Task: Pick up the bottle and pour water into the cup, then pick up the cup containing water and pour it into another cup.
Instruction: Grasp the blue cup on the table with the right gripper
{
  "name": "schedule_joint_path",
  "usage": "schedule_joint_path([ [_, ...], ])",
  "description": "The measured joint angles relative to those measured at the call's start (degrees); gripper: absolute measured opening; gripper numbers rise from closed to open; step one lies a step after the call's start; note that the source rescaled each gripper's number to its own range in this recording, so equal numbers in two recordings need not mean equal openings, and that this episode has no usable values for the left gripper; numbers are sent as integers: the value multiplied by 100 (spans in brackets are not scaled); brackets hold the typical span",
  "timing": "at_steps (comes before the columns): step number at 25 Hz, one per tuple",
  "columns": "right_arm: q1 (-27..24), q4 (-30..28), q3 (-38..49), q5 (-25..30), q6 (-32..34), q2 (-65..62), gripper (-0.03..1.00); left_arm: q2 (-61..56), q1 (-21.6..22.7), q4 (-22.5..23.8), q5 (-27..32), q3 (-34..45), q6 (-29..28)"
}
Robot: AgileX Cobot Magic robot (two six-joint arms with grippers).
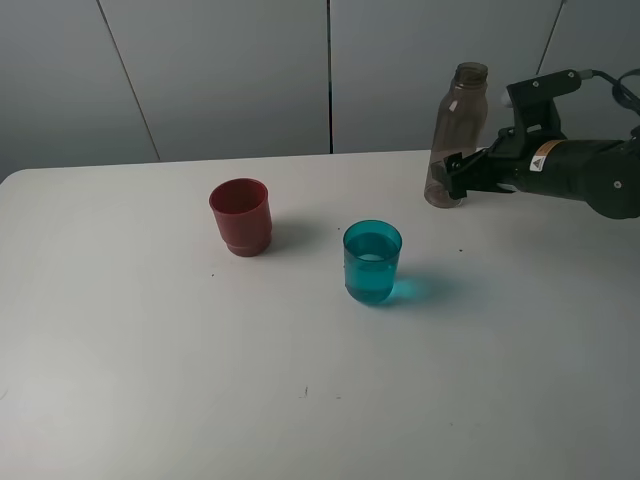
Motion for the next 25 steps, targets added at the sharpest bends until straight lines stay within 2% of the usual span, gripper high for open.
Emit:
schedule_joint_path([
  [9, 0, -698, 1249, 114, 628, -851, 99, 0, 0, 0, 0, 0, 0],
  [16, 0, -2490, 1919, 136, 880, -892, 99, 0, 0, 0, 0, 0, -12],
  [18, 0, -2829, 2009, -1, 1033, -901, 99, 0, 0, 0, 0, 0, -12],
  [21, 0, -3179, 2050, -507, 1260, -901, 99, 0, 0, 0, 0, 0, -12],
  [25, 12, -3299, 2060, -973, 1404, -901, 99, 0, 0, 0, 0, 0, -22],
])
